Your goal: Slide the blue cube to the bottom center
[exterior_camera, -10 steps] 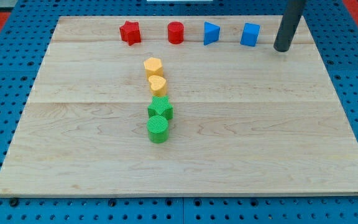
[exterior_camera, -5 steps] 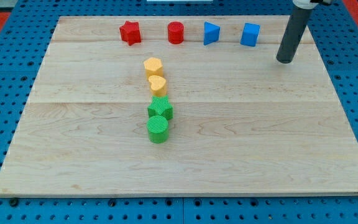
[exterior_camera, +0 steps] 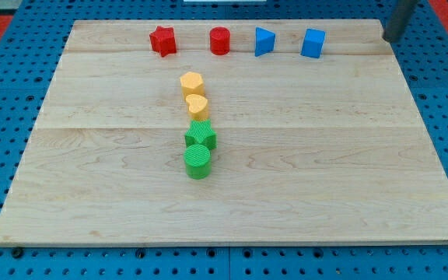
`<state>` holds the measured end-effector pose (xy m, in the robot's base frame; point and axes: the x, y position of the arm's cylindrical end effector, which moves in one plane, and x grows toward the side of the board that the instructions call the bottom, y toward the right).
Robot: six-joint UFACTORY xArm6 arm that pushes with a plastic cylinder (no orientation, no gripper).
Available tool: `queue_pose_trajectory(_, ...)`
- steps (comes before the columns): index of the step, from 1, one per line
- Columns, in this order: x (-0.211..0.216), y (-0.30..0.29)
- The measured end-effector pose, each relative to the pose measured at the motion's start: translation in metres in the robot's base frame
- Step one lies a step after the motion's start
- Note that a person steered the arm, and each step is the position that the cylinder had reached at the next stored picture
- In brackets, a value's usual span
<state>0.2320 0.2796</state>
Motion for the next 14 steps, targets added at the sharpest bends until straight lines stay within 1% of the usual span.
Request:
queue_pose_trajectory(1,0.0,-0.085)
queue_pose_trajectory(2,0.029,-0.148)
queue_pose_trajectory(3,0.073,-0.15)
queue_pose_trajectory(4,0.084,-0.172)
queue_pose_trajectory(5,0.066,-0.155)
queue_pose_trajectory(6,0.073,-0.222)
queue_pose_trajectory(7,0.087,-0.25)
queue_pose_trajectory(9,0.19,-0.254)
queue_pose_trajectory(10,0.182,-0.22)
queue_pose_trajectory(11,0.225,-0.191)
queue_pose_trajectory(12,0.229,-0.176)
queue_pose_trajectory(13,0.244,-0.193)
queue_pose_trajectory(14,0.25,-0.211)
